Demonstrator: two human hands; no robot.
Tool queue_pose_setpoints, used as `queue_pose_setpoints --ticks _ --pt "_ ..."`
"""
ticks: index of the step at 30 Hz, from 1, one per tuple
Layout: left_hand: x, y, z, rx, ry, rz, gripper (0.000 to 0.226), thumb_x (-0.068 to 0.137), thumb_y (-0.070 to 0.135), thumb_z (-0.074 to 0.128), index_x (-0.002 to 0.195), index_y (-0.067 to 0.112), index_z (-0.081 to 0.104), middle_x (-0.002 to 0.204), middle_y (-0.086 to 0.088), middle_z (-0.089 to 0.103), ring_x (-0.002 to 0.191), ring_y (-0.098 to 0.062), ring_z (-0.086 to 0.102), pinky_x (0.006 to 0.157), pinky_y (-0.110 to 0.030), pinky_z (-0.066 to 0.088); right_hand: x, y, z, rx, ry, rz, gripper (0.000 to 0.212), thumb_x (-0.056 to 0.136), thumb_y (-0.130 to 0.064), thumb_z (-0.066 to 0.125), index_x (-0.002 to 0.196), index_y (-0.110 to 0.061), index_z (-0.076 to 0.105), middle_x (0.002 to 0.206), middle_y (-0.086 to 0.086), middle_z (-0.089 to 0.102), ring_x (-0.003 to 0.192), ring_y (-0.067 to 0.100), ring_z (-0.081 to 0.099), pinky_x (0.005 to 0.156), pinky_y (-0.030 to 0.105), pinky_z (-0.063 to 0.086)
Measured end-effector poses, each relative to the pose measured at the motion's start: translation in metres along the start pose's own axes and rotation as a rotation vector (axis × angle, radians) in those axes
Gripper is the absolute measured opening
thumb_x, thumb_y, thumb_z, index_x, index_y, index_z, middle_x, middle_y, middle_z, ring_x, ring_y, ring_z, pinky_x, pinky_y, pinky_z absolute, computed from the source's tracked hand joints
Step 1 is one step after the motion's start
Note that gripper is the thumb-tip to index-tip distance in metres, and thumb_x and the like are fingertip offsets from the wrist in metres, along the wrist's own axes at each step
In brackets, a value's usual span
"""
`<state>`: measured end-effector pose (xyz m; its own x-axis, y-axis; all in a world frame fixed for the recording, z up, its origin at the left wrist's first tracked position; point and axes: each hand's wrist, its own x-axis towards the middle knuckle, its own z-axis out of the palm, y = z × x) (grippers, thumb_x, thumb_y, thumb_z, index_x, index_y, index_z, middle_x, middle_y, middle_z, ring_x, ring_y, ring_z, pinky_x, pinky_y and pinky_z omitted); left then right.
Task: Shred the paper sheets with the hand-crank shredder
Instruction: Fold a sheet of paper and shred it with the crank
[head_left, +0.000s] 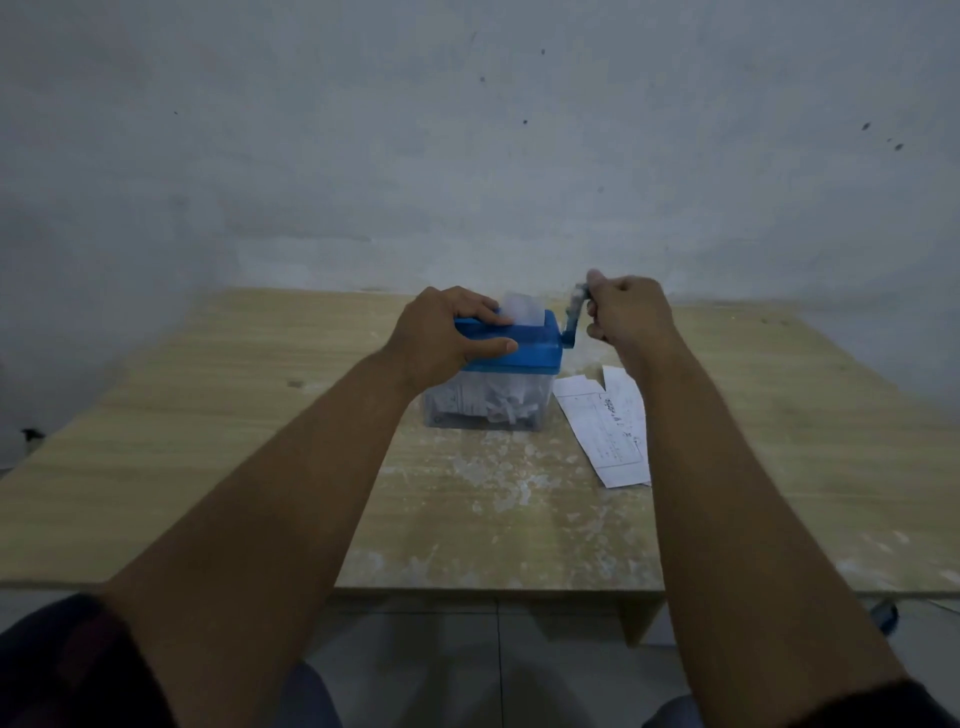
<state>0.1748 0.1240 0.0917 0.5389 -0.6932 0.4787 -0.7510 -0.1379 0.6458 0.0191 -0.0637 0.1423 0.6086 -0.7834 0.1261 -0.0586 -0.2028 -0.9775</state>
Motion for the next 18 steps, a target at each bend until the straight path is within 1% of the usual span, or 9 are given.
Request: queue_pose_setpoints --ticks 2,4,7,8,10,12,14,16,18 --pt "0.000 -0.001 0.001 0.006 0.002 0.012 0.040 0.075 0.051 0.091 0.109 0.031 0.085 0.122 0.013 0.072 0.104 0.009 0.064 0.087 -0.004 0.045 0.014 0.003 0.008 -0.041 0.009 0.025 0.040 0.105 -0.037 0.061 0.086 -0.003 0.071 0.075 0.007 0.064 0.066 0.022 0.054 0.059 0.033 0.050" --pt "-0.001 -0.003 0.001 0.002 0.003 0.017 0.039 0.075 0.051 0.091 0.108 0.031 0.085 0.123 0.014 0.072 0.103 0.012 0.062 0.086 -0.002 0.045 0.021 0.011 0.014 -0.046 -0.027 0.057 0.039 0.107 -0.032 0.060 0.079 -0.005 0.066 0.074 0.009 0.065 0.064 0.022 0.054 0.056 0.032 0.049" --pt "-0.001 -0.004 0.002 -0.013 0.016 0.006 0.037 0.075 0.051 0.092 0.106 0.033 0.085 0.122 0.015 0.072 0.107 0.008 0.064 0.089 -0.006 0.046 0.018 0.017 0.020 -0.050 -0.031 0.051 0.042 0.109 -0.026 0.055 0.072 -0.008 0.062 0.064 0.003 0.063 0.057 0.017 0.054 0.057 0.031 0.053" --pt "-0.001 -0.005 0.003 -0.017 0.022 0.005 0.036 0.075 0.052 0.092 0.106 0.033 0.085 0.121 0.016 0.072 0.107 0.008 0.064 0.090 -0.008 0.047 0.019 0.020 0.020 -0.063 -0.012 0.034 0.041 0.109 -0.026 0.055 0.073 -0.008 0.061 0.066 0.003 0.063 0.060 0.018 0.056 0.061 0.033 0.057" --pt "-0.002 -0.004 0.004 -0.018 0.030 0.013 0.036 0.075 0.052 0.092 0.105 0.034 0.085 0.121 0.017 0.073 0.108 0.007 0.065 0.091 -0.010 0.048 0.021 0.030 0.021 -0.125 -0.015 0.041 0.034 0.108 -0.026 0.057 0.083 -0.004 0.063 0.079 0.007 0.065 0.071 0.022 0.062 0.076 0.043 0.064" --pt "-0.001 -0.003 0.004 -0.020 0.028 0.016 0.037 0.074 0.053 0.092 0.106 0.033 0.085 0.121 0.016 0.073 0.107 0.005 0.066 0.093 -0.016 0.052 0.019 0.045 0.019 -0.218 -0.086 0.123 0.024 0.107 -0.024 0.056 0.097 -0.004 0.064 0.095 0.016 0.067 0.077 0.024 0.062 0.086 0.045 0.062" --pt "-0.001 -0.001 0.004 -0.027 0.032 0.006 0.038 0.073 0.053 0.092 0.105 0.033 0.085 0.120 0.016 0.073 0.107 0.003 0.067 0.094 -0.022 0.055 0.013 0.062 0.016 -0.234 -0.123 0.187 0.022 0.106 -0.021 0.052 0.088 -0.011 0.060 0.102 0.020 0.063 0.071 0.020 0.059 0.078 0.038 0.059" --pt "-0.001 -0.002 0.005 -0.025 0.047 -0.001 0.037 0.072 0.052 0.093 0.103 0.034 0.085 0.120 0.016 0.073 0.108 0.001 0.067 0.095 -0.027 0.057 0.000 0.074 0.014 -0.251 -0.119 0.211 0.024 0.106 -0.022 0.051 0.084 -0.013 0.057 0.097 0.016 0.061 0.066 0.019 0.056 0.064 0.032 0.053" --pt "-0.001 -0.002 0.006 -0.021 0.058 -0.009 0.036 0.071 0.053 0.094 0.102 0.035 0.085 0.120 0.015 0.073 0.109 -0.001 0.067 0.096 -0.031 0.058 -0.016 0.085 0.012 -0.221 -0.095 0.230 0.022 0.104 -0.023 0.053 0.086 -0.012 0.058 0.094 0.014 0.061 0.066 0.020 0.056 0.059 0.030 0.049"
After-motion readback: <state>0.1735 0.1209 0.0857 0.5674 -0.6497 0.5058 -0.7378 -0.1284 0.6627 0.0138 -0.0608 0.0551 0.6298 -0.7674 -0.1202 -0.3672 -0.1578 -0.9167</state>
